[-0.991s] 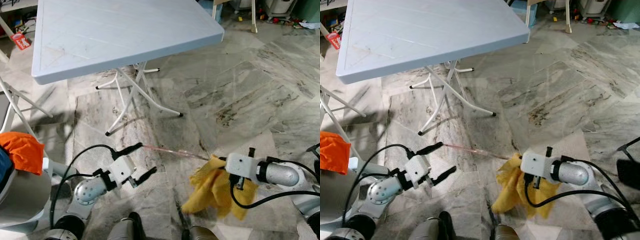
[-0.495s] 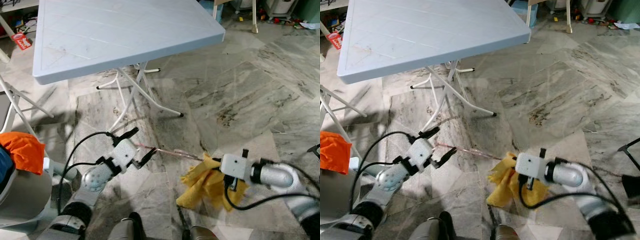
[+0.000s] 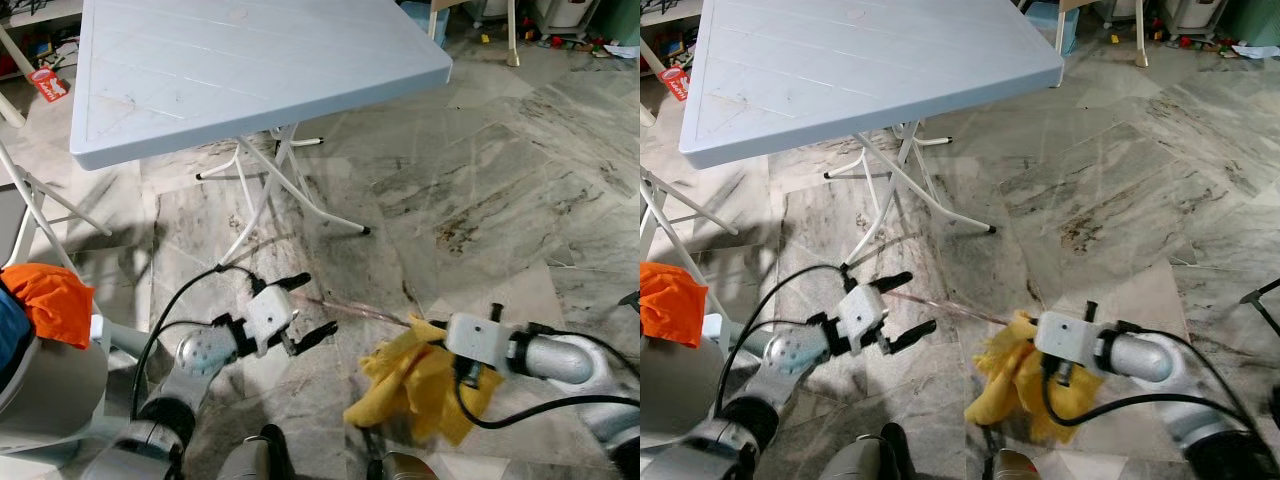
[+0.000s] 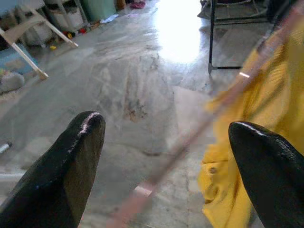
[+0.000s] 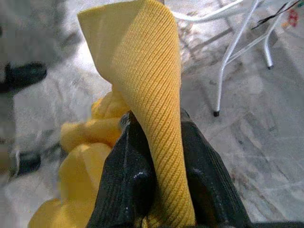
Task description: Hang hanger
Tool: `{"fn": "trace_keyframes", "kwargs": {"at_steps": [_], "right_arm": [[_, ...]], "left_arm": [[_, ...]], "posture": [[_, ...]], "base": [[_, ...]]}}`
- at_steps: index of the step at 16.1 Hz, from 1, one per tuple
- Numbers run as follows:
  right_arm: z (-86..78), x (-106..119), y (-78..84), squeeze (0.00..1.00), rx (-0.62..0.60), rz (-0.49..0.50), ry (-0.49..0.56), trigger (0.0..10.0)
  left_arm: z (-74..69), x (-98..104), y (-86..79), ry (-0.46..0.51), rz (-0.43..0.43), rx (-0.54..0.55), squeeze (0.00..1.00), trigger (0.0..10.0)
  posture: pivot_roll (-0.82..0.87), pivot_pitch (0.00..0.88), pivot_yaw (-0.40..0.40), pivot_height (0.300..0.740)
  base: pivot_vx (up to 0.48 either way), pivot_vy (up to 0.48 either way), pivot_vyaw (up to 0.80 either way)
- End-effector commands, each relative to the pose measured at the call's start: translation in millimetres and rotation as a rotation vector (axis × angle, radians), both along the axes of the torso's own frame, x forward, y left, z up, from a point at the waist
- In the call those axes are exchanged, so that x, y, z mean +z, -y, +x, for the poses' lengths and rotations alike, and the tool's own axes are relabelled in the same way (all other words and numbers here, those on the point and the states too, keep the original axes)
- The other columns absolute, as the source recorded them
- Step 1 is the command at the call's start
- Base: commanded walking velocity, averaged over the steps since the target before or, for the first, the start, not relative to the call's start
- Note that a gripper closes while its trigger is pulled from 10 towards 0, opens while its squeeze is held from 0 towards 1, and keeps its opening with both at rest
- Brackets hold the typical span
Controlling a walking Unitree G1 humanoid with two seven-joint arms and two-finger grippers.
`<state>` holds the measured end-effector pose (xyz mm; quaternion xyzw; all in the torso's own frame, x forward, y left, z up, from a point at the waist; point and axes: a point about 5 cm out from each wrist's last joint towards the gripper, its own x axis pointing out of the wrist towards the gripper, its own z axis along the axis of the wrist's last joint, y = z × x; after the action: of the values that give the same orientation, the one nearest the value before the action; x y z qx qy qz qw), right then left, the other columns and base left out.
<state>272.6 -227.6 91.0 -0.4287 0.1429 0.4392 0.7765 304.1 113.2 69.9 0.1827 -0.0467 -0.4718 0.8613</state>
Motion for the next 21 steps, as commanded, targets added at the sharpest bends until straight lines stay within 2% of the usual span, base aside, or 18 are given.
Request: {"fn": "trace_keyframes", "kwargs": {"at_steps": [1, 2, 4, 5, 6, 7, 11, 13, 15, 17, 21], "right_arm": [[0.0, 9.4, 4.6, 0.00, 0.011, 0.005, 0.012, 10.0], [-0.8, 10.5, 9.2, 0.00, 0.011, -0.020, 0.007, 10.0], [-2.0, 13.2, 16.3, 0.00, 0.012, -0.037, 0.001, 10.0], [-1.0, 14.2, 15.9, 0.00, 0.014, -0.036, 0.008, 10.0], [1.4, 17.8, 13.2, 0.00, 0.022, -0.026, 0.024, 10.0], [2.9, 19.7, 11.0, 0.00, 0.031, -0.020, 0.030, 10.0], [8.4, 21.3, 6.0, 0.00, 0.047, -0.021, 0.044, 10.0], [11.0, 22.1, 1.9, 0.00, 0.051, -0.008, 0.055, 10.0], [13.9, 23.0, -2.3, 0.00, 0.052, 0.009, 0.068, 10.0], [20.6, 31.0, -8.5, 0.00, 0.048, 0.051, 0.119, 10.0], [25.8, 36.9, -8.9, 0.00, 0.049, 0.049, 0.153, 10.0]], "left_arm": [[1.7, -0.5, -0.9, 0.002, 0.033, -0.002, 1.00, 10.0], [3.4, 3.8, 0.4, 0.002, 0.018, -0.032, 1.00, 10.0], [9.6, 7.7, 4.1, 0.004, 0.043, -0.026, 1.00, 10.0], [8.5, 4.0, 4.9, -0.016, 0.074, -0.040, 1.00, 10.0], [2.3, -3.5, 6.2, -0.062, 0.107, -0.104, 1.00, 10.0], [-1.3, -7.2, 8.4, -0.099, 0.116, -0.153, 0.00, 10.0], [0.4, -4.1, 15.8, -0.087, 0.110, -0.171, 0.00, 10.0], [7.2, 4.4, 17.0, -0.043, 0.081, -0.127, 0.00, 10.0], [13.2, 12.8, 15.4, -0.001, 0.066, -0.095, 0.00, 10.0], [20.7, 21.2, 8.7, 0.053, 0.092, -0.051, 0.00, 10.0], [27.3, 27.1, 4.4, 0.049, 0.105, -0.035, 0.00, 10.0]], "posture": [[-0.22, 0.183, 0.060, 0.740], [-0.22, 0.184, 0.060, 0.740], [-0.22, 0.175, 0.063, 0.740], [-0.22, 0.174, 0.062, 0.740], [-0.22, 0.170, 0.065, 0.740], [-0.22, 0.169, 0.065, 0.740], [-0.21, 0.168, 0.066, 0.740], [-0.21, 0.172, 0.062, 0.740], [-0.21, 0.173, 0.055, 0.740], [-0.21, 0.173, 0.055, 0.740], [-0.21, 0.174, 0.048, 0.740]], "base": [[0.000, 0.000, 0.00], [0.000, 0.000, 0.00], [0.000, 0.000, 0.00], [0.000, 0.000, 0.00], [0.000, 0.000, 0.00], [0.000, 0.000, 0.00], [0.000, 0.000, 0.00], [0.000, 0.000, 0.00], [0.000, 0.000, 0.00], [0.000, 0.000, 0.00], [0.000, 0.000, 0.00]]}}
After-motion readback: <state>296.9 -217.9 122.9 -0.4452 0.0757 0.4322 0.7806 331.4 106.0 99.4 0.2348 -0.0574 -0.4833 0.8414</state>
